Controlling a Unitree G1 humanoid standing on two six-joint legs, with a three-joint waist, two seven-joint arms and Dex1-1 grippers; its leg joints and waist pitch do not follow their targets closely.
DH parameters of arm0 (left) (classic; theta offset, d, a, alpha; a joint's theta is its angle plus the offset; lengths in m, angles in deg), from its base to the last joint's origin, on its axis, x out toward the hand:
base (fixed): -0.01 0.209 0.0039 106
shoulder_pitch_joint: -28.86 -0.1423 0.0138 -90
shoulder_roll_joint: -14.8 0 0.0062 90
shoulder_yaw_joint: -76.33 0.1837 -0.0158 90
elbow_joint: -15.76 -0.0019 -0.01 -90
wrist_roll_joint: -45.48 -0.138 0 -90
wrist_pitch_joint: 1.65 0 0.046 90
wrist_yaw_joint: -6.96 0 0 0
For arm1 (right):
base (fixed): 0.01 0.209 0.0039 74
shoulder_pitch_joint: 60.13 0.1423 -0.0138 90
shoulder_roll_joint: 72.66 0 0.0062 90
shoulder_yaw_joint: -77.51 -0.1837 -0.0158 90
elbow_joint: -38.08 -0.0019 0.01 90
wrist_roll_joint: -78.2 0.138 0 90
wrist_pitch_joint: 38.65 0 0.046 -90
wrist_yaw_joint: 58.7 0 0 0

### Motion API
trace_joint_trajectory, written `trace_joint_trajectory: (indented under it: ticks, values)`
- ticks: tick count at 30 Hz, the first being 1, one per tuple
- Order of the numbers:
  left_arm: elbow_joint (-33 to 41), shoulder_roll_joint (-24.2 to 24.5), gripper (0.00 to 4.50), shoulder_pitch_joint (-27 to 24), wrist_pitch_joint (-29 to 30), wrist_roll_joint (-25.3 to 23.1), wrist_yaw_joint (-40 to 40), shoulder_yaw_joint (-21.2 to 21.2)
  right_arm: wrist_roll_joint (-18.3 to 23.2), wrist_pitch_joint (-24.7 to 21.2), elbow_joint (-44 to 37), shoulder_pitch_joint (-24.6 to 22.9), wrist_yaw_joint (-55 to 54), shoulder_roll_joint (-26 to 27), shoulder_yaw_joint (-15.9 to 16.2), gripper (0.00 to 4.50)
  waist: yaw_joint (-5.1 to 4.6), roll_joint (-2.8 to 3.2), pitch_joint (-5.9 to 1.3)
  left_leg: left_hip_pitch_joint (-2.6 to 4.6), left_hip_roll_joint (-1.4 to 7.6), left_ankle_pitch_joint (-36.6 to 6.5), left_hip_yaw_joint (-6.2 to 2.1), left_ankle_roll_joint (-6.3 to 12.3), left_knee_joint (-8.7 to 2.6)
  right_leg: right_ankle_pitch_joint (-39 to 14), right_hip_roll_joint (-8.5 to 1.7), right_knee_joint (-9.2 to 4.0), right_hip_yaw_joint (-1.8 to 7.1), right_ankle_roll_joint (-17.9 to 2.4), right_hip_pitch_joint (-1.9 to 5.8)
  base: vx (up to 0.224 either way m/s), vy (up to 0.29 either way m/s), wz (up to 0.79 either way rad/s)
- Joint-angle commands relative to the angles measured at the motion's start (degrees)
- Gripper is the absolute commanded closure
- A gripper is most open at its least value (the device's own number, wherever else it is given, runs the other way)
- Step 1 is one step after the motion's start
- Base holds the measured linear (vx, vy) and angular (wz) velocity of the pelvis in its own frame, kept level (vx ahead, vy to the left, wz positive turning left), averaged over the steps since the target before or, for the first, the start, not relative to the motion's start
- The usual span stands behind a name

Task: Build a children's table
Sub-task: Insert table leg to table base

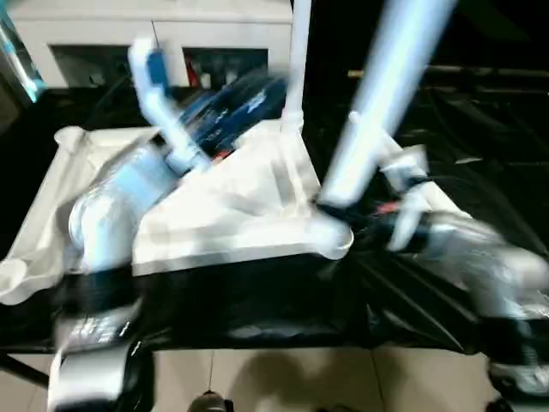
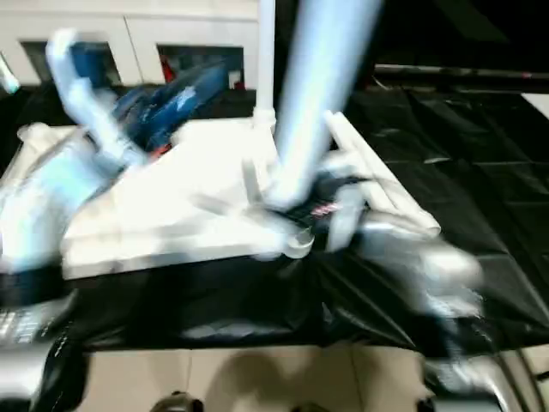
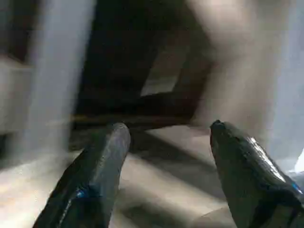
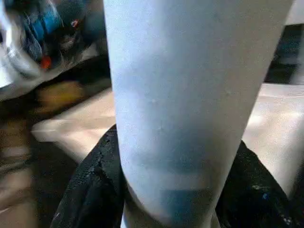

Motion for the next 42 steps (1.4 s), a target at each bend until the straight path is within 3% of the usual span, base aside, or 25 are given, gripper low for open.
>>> trace_joint_trajectory:
  ticks: [1, 2, 4, 7, 9, 10, 12, 14, 15, 16, 17, 18, 19, 20, 21, 23, 28, 30, 32, 34, 35, 36, 37, 39, 42]
  values:
    - [-0.3, 0.3, 1.38, -2.5, -1.9, -7.4, 7.6, 2.5, -5.1, 1.4, -2.0, -1.5, -7.9, 2.0, -0.8, 2.57, -0.09, 0.96, -4.57, 1.05, 0.11, -12.9, -0.21, -1.94, -3.92, -18.6, -2.79, -5.21, 1.63, -5.5, 2.79, 0.000, 0.000, 0.00]
    - [0.6, -0.5, 1.38, -3.7, -2.2, -8.5, 9.4, 2.5, -6.3, 1.9, -2.3, -2.0, -10.6, 3.2, -1.4, 2.57, -0.41, 0.52, -4.62, 0.95, 0.05, -13.7, -0.22, -2.41, -4.04, -20.3, -2.81, -5.50, 1.57, -5.2, 2.69, 0.000, 0.000, 0.00]
    - [3.8, -2.5, 1.38, -7.4, -4.5, -12.2, 14.5, 3.1, -9.3, 3.2, -3.7, -4.1, -17.1, 5.8, -2.0, 2.57, -0.55, 0.77, -4.60, 0.92, 0.20, -15.0, -0.40, -2.74, -4.18, -21.7, -2.99, -5.69, 1.50, -5.6, 2.37, 0.000, 0.000, 0.00]
    - [7.9, -3.2, 1.38, -11.7, -6.7, -19.0, 21.3, 5.6, -13.8, 6.6, -6.5, -7.5, -22.8, 7.6, -1.3, 2.57, -0.28, 1.79, -4.53, 1.04, 0.24, -18.0, -0.77, -2.40, -4.36, -20.9, -2.75, -5.76, 1.48, -5.7, 2.14, 0.000, 0.000, 0.00]
    - [9.2, -2.8, 1.38, -14.0, -8.5, -23.4, 24.4, 7.7, -18.5, 11.0, -6.8, -8.2, -27.3, 7.2, -0.5, 2.57, -0.38, 1.66, -4.56, 0.92, 0.06, -18.3, -0.87, -2.28, -4.40, -21.4, -2.77, -5.84, 1.43, -5.2, 2.15, 0.000, 0.000, 0.00]
    - [9.2, -2.8, 1.38, -14.0, -8.5, -23.4, 24.4, 7.7, -18.5, 11.0, -6.8, -8.2, -27.3, 7.2, -0.5, 2.57, -0.12, 2.52, -4.52, 0.92, 0.21, -18.6, -1.11, -2.52, -4.46, -21.6, -2.85, -5.82, 1.38, -4.9, 1.97, 0.000, 0.000, 0.00]
    - [11.1, -4.7, 1.38, -16.7, -7.2, -26.4, 28.1, 9.3, -21.5, 18.4, -3.4, -7.9, -31.3, 8.2, -2.9, 2.57, -0.52, 2.12, -4.29, 0.82, -0.16, -19.3, -0.84, -2.12, -4.37, -23.2, -2.70, -6.22, 1.39, -3.9, 1.90, 0.000, 0.000, 0.00]
    - [12.1, -4.9, 1.38, -17.5, -6.6, -27.3, 28.9, 10.2, -20.4, 20.3, -2.3, -8.8, -29.8, 8.8, -3.5, 2.57, -0.51, 2.94, -4.41, 0.72, -0.30, -20.0, -0.90, -0.98, -4.19, -25.7, -2.79, -6.51, 1.45, -3.3, 1.70, 0.000, 0.000, 0.00]
    - [13.4, -5.2, 1.38, -17.7, -5.9, -28.1, 29.5, 10.6, -21.7, 21.6, -2.1, -9.8, -29.6, 8.0, -2.3, 2.57, -0.51, 2.83, -4.45, 0.67, -0.43, -20.0, -0.93, -0.81, -4.17, -26.1, -2.66, -6.55, 1.35, -3.0, 1.73, 0.000, 0.000, 0.00]
    - [14.7, -5.6, 1.38, -17.5, -4.2, -28.3, 30.3, 10.6, -22.6, 21.5, -2.7, -10.5, -29.8, 7.4, -1.6, 2.57, -0.64, 1.96, -4.42, 0.52, -0.37, -19.5, -0.82, -0.61, -4.23, -26.1, -2.62, -6.70, 1.38, -2.8, 1.76, 0.000, 0.000, 0.00]
    - [14.7, -5.6, 1.38, -17.5, -4.2, -28.3, 30.3, 10.6, -22.6, 21.5, -2.7, -10.5, -29.8, 7.4, -1.6, 2.57, -0.52, 2.30, -4.22, 0.47, -0.36, -19.0, -0.85, -0.49, -4.29, -26.2, -2.55, -6.46, 1.41, -2.6, 1.66, 0.000, 0.000, 0.00]
    - [14.8, -6.4, 1.38, -17.4, -5.3, -27.7, 30.6, 10.0, -20.5, 18.1, -4.6, -11.1, -30.0, 8.4, -2.8, 2.57, -1.16, 1.07, -3.46, 0.23, -0.56, -19.0, -0.57, 0.15, -4.39, -27.3, -2.31, -7.08, 1.40, -1.8, 1.27, 0.000, 0.000, 0.00]
    - [14.0, -6.9, 1.38, -17.6, -6.3, -27.2, 30.7, 9.6, -19.6, 17.4, -5.0, -11.5, -29.5, 8.7, -3.0, 2.57, -1.02, 1.58, -3.65, 0.21, -0.78, -18.7, -0.75, 0.24, -4.35, -27.8, -2.37, -6.72, 1.29, -1.6, 1.58, 0.000, 0.000, 0.00]
    - [10.7, -7.5, 1.38, -18.7, -12.7, -26.3, 29.1, 10.0, -18.8, 17.4, -5.9, -13.5, -28.8, 9.2, -2.7, 2.57, -1.17, 0.84, -4.06, 0.40, -0.75, -17.0, -0.63, 0.73, -4.20, -27.6, -2.54, -6.68, 1.36, -1.1, 1.60, 0.000, 0.000, 0.00]
    - [10.7, -7.5, 1.38, -18.7, -12.7, -26.3, 29.1, 10.0, -18.8, 17.4, -5.9, -13.5, -28.8, 9.2, -2.7, 2.57, -1.57, 1.11, -3.62, 0.45, -0.88, -17.7, -0.41, 1.03, -4.23, -30.2, -2.38, -7.68, 1.32, 0.0, 1.06, 0.000, 0.000, 0.00]
    - [9.6, -8.2, 1.38, -20.2, -15.6, -26.4, 28.9, 10.8, -18.4, 18.9, -6.7, -15.0, -30.2, 10.5, -2.5, 2.57, -2.48, 0.76, -3.71, 0.03, -0.53, -17.3, -0.75, 0.96, -4.76, -27.2, -2.30, -7.38, 1.13, 0.0, 1.50, 0.000, 0.000, 0.00]
    - [9.6, -10.7, 1.38, -21.7, -16.1, -24.6, 28.9, 10.6, -17.5, 19.9, -7.5, -16.1, -26.6, 8.7, -1.1, 2.57, -3.64, 0.12, -3.74, 0.02, -0.19, -18.0, -0.78, 1.44, -4.91, -23.6, -2.36, -6.95, 1.36, -2.3, 1.67, 0.000, 0.000, 0.00]
    - [9.4, -11.0, 1.38, -21.9, -16.9, -24.6, 28.4, 11.1, -17.8, 20.2, -7.2, -16.1, -25.5, 8.1, -0.6, 2.57, -3.87, 0.01, -3.47, 1.04, -0.11, -23.4, -0.84, 1.02, -5.13, -29.0, -2.31, -7.30, 1.10, -1.6, 1.86, 0.000, 0.000, 0.00]
    - [9.1, -10.8, 1.38, -21.9, -17.7, -25.3, 28.2, 12.1, -17.6, 20.2, -6.9, -16.1, -24.9, 8.1, -0.4, 2.57, -4.29, 0.18, -3.02, 2.89, -0.36, -30.0, -0.89, 1.09, -5.13, -36.0, -1.71, -8.21, 0.35, -0.8, 1.68, 0.000, 0.000, 0.00]
    - [8.5, -10.0, 1.38, -21.8, -19.9, -26.8, 27.5, 13.8, -18.4, 21.4, -6.1, -16.0, -24.4, 7.9, 0.7, 2.57, -3.82, -0.43, -2.30, -0.22, -1.71, -33.1, -2.52, 4.23, -5.84, -45.1, -4.07, -8.86, -2.92, 1.1, 5.03, 0.020, 0.010, 0.16]
    - [8.5, -10.0, 1.38, -21.8, -19.9, -26.8, 27.4, 13.8, -18.4, 21.5, -6.1, -16.0, -24.5, 7.9, 0.7, 2.57, -5.24, 0.08, -2.53, -0.79, -2.48, -33.5, -2.93, 5.35, -4.49, -50.7, -5.56, -9.76, -4.94, 1.8, 7.38, 0.023, 0.020, 0.32]
    - [8.4, -10.2, 1.38, -21.8, -20.2, -27.1, 27.4, 14.0, -18.0, 21.6, -5.8, -15.7, -24.6, 8.3, 0.8, 2.57, -4.95, 0.70, -2.17, -0.60, -2.52, -33.0, -2.89, 5.34, -4.17, -51.6, -6.05, -10.31, -5.52, 1.2, 7.60, 0.040, 0.021, 0.52]
    - [8.4, -10.2, 1.38, -21.8, -20.2, -27.1, 27.4, 14.0, -18.0, 21.6, -5.8, -15.6, -24.6, 8.3, 0.8, 2.57, -5.41, 0.47, -1.90, -0.75, -2.54, -32.8, -2.93, 5.47, -3.98, -52.1, -6.16, -10.59, -6.21, 1.2, 7.77, 0.058, 0.017, 0.58]
    - [8.1, -10.5, 1.38, -21.8, -20.2, -27.3, 27.7, 14.1, -17.9, 22.0, -5.4, -15.4, -23.8, 8.1, 1.4, 2.57, -6.16, 0.34, -1.83, -1.31, -2.33, -31.7, -3.26, 4.83, -3.07, -51.9, -6.92, -10.89, -7.79, -0.2, 9.59, 0.068, 0.020, 0.61]
    - [8.0, -10.5, 1.38, -21.8, -20.5, -27.5, 27.9, 13.9, -18.1, 22.6, -4.9, -15.3, -23.0, 8.0, 2.5, 2.57, -6.26, 0.91, -1.99, -1.77, -1.99, -30.1, -3.85, 5.69, -3.97, -44.3, -6.11, -10.49, -8.29, -2.5, 11.94, 0.086, 0.030, 0.54]
